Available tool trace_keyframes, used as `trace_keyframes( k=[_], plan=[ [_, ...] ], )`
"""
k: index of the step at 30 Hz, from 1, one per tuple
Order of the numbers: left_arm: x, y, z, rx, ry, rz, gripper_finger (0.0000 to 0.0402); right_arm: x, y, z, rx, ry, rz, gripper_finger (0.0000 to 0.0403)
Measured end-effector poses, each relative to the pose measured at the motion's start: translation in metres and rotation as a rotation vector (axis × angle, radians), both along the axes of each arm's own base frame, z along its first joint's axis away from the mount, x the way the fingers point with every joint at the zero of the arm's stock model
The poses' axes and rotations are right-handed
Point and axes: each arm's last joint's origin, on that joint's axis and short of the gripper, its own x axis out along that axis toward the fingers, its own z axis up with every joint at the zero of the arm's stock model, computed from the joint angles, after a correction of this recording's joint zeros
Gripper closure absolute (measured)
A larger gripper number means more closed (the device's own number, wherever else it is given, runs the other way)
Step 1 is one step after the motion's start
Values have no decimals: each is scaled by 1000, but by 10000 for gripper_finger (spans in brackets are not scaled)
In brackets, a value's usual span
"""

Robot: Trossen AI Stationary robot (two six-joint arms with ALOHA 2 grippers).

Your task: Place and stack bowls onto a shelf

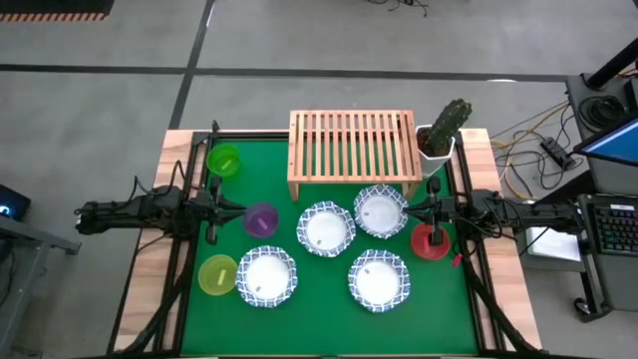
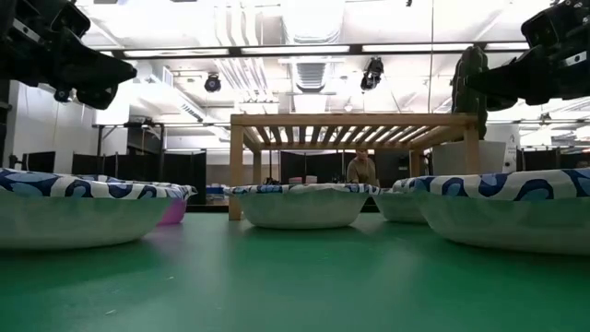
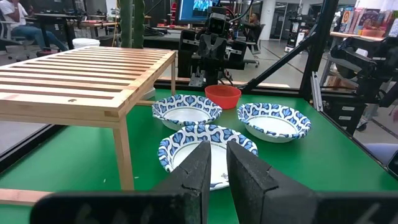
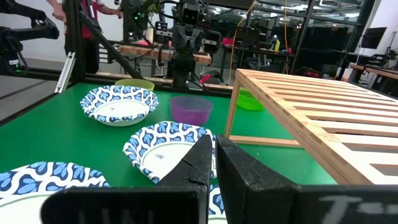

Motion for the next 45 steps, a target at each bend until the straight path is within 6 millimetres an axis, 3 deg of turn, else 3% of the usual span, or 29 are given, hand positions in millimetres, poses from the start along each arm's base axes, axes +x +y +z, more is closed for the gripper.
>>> trace_keyframes(
  k=[24,30,39,45],
  plan=[
    [0,0,3,-18,-35,1,367,0,0,0,4,0,0,390],
    [0,1,12,-109,-130,29,367,0,-1,1,511,-30,-45,390],
    [-1,3,34,-143,-358,102,367,0,-5,4,504,-97,-182,390],
    [6,8,27,-484,-380,240,367,0,-8,7,636,-180,-284,390]
  ],
)
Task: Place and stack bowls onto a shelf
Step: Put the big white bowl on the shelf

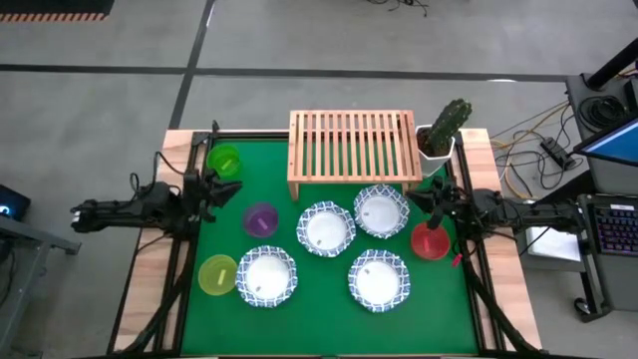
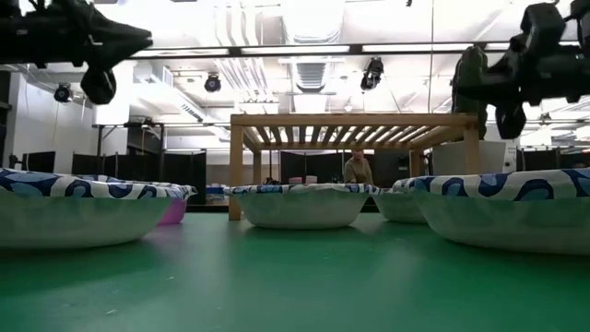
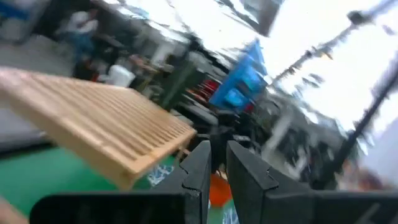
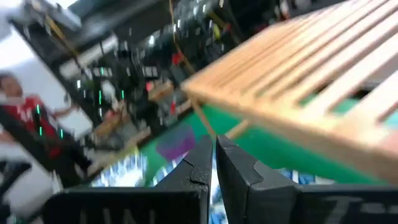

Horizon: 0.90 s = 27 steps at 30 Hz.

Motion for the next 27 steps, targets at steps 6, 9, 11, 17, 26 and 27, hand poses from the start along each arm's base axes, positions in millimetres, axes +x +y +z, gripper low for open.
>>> trace_keyframes(
  k=[6,9,11,17,26,27],
  plan=[
    [6,-2,12,214,-51,3,382,-1,0,8,-227,2,-20,390],
    [12,-6,13,351,-39,-104,397,1,4,6,-397,36,124,390],
    [16,-8,10,437,-6,-175,400,4,9,3,-562,60,236,390],
    [20,-7,29,551,-181,-39,400,3,9,30,-755,-156,75,381],
    [30,-15,32,416,-316,-338,400,19,19,74,-670,-271,266,378],
    [32,-16,31,400,-305,-351,400,25,20,77,-649,-239,288,378]
  ],
)
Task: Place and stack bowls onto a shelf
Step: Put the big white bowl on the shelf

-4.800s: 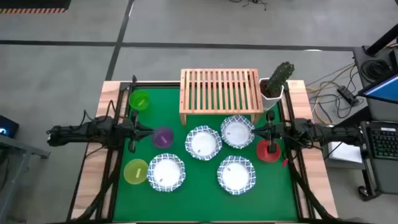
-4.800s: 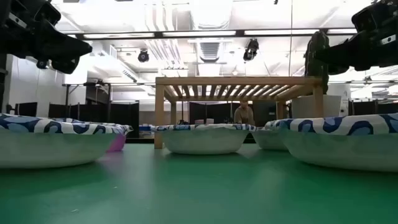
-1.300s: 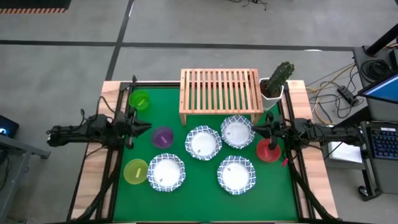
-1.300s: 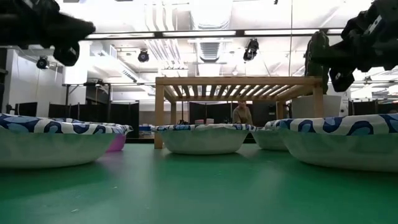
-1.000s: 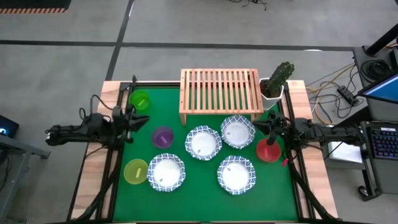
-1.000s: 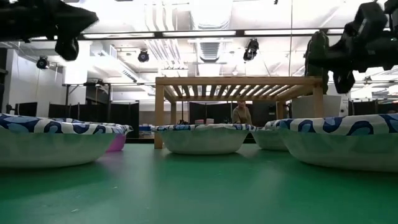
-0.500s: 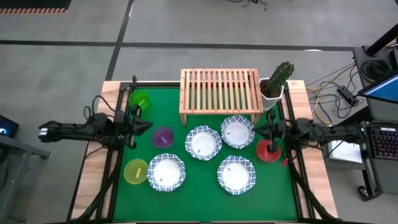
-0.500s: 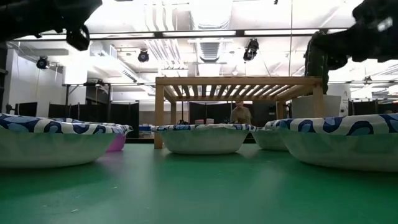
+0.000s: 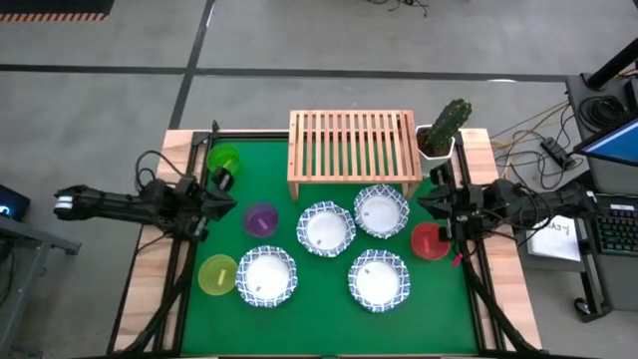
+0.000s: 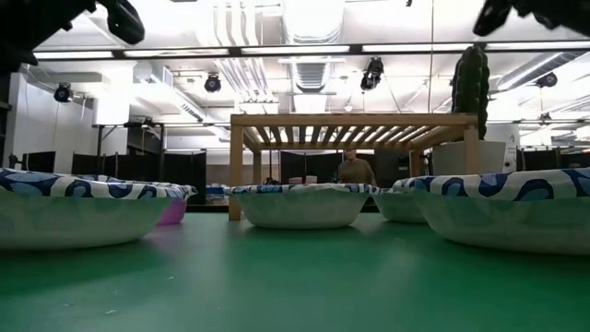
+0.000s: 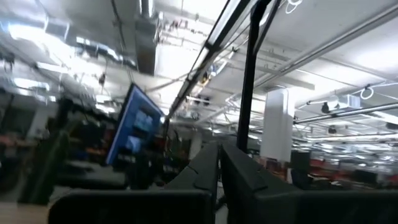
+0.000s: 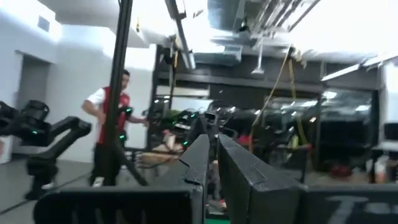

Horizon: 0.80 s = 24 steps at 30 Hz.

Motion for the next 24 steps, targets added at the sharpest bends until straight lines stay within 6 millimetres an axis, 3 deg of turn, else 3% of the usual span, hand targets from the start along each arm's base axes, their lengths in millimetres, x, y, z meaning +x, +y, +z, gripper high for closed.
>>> trace_keyframes(
  k=[5,14,24],
  plan=[
    [8,-4,-5,-31,58,-49,400,25,3,21,76,248,29,378],
    [10,-19,1,-63,-16,-176,400,41,4,55,272,785,-31,378],
    [19,-29,-6,-115,43,-155,400,67,13,57,380,1155,-96,378]
  ],
)
